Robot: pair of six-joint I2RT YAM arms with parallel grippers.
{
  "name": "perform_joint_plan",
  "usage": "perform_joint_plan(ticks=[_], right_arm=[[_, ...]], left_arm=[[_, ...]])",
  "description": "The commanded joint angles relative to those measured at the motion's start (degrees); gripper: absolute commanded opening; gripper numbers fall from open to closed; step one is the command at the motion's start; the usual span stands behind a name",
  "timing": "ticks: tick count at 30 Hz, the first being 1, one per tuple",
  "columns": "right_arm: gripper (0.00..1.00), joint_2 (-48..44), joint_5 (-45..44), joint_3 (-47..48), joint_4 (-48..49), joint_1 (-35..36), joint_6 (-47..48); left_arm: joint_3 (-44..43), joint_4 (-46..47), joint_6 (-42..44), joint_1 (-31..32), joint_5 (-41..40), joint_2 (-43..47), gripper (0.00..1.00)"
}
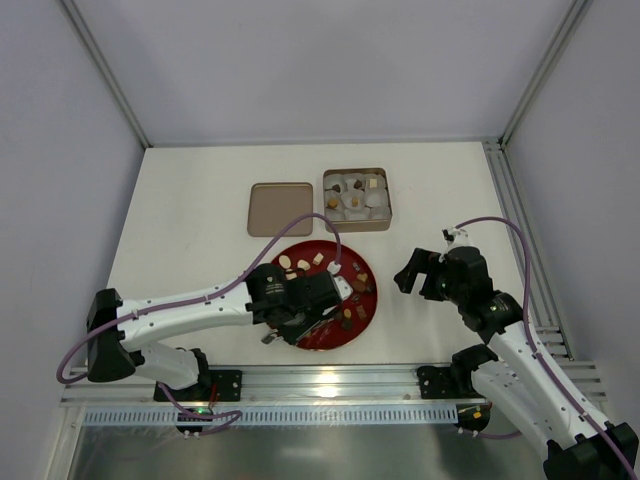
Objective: Pack the chocolate
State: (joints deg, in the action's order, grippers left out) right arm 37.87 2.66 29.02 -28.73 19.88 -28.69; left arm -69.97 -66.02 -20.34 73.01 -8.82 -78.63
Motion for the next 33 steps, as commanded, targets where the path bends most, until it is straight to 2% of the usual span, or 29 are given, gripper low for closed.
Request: perform_joint_plan(ticks=[1,23,33], right_arm=[[1.00,-0.43,-0.64,-0.19,1.92,0.16,-0.40],[1.00,-0.51,-0.63,0.16,1.92,0.16,-0.32],[1.00,-0.34,-0.55,-0.10,2.28,0.16,-0.58]], left_arm=[[-1.57,-0.78,0.21,0.11,-2.43,1.55,0.31],[-5.78,0.36,1.00,-6.48,-1.82,2.61,0.28],[-11.58,2.65,2.23,-11.83,-0.24,-0.38,0.28]])
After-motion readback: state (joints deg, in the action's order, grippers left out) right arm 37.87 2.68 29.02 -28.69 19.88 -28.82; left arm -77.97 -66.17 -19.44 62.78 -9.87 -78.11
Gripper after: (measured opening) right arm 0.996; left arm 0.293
